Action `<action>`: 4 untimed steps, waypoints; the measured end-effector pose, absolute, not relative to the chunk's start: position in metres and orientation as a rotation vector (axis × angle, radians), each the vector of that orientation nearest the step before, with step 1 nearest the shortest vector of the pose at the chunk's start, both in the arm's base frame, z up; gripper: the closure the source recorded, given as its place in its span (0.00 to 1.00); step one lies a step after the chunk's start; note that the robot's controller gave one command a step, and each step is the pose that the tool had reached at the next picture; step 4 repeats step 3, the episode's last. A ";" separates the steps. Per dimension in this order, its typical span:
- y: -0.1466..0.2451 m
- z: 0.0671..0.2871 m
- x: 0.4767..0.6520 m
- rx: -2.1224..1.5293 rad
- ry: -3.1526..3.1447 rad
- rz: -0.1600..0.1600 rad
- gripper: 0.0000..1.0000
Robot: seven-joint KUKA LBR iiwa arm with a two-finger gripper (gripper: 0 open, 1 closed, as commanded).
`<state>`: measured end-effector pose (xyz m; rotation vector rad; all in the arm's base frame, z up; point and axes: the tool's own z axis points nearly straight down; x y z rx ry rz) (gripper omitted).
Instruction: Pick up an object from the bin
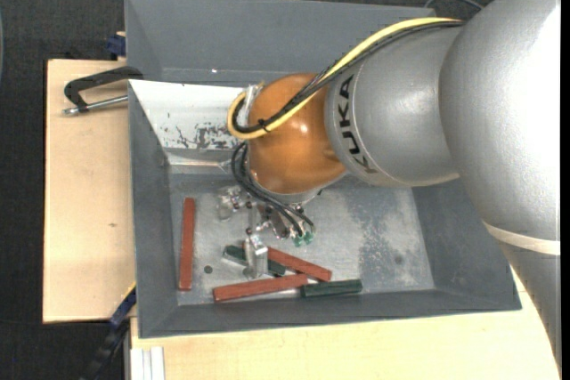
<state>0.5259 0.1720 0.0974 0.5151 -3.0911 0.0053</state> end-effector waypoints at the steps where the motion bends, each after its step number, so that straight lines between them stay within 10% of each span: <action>1: 0.178 0.071 0.512 0.511 -3.100 -0.003 1.00; 2: 0.178 0.071 0.512 0.511 -3.100 -0.003 1.00; 3: 0.148 0.273 0.501 0.452 -3.111 -0.002 1.00; 4: 0.148 0.273 0.501 0.452 -3.111 -0.002 1.00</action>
Offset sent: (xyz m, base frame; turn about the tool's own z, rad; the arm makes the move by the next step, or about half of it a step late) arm 0.0000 0.0000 0.0000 0.0000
